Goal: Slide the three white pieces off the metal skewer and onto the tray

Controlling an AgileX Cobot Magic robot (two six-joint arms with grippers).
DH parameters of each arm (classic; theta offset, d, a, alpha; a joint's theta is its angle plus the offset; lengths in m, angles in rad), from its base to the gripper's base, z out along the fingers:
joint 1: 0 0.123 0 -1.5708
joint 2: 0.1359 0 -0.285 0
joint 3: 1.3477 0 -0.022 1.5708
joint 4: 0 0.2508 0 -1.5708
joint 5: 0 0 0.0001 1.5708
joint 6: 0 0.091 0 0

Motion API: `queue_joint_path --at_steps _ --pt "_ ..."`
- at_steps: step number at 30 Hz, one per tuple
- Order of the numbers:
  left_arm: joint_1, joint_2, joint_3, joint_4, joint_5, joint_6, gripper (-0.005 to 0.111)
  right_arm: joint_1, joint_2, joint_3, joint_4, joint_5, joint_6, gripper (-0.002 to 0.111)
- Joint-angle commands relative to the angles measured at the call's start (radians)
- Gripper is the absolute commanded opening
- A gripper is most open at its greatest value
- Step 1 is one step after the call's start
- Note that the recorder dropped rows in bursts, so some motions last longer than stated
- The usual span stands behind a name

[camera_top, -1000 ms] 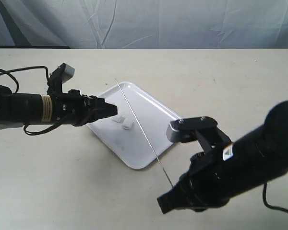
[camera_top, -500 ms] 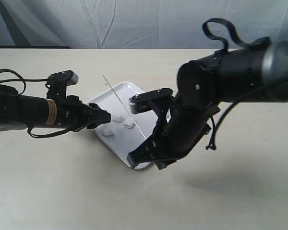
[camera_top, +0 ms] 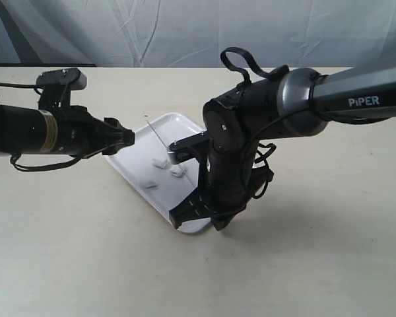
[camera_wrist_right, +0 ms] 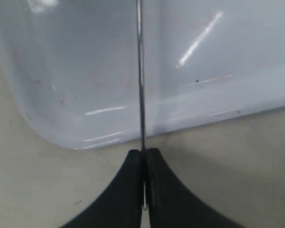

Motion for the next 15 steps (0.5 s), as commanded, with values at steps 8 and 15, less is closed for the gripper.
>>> queue_joint_path --at_steps 8,15 --pt "-0.002 -0.224 0.111 0.048 0.061 -0.002 0.054 -0.003 -0.001 -0.007 0.017 0.036 0.008 0.039" --pt "-0.002 -0.412 0.218 0.050 0.088 0.027 0.054 -0.003 -0.088 -0.007 0.019 0.045 0.008 0.039"
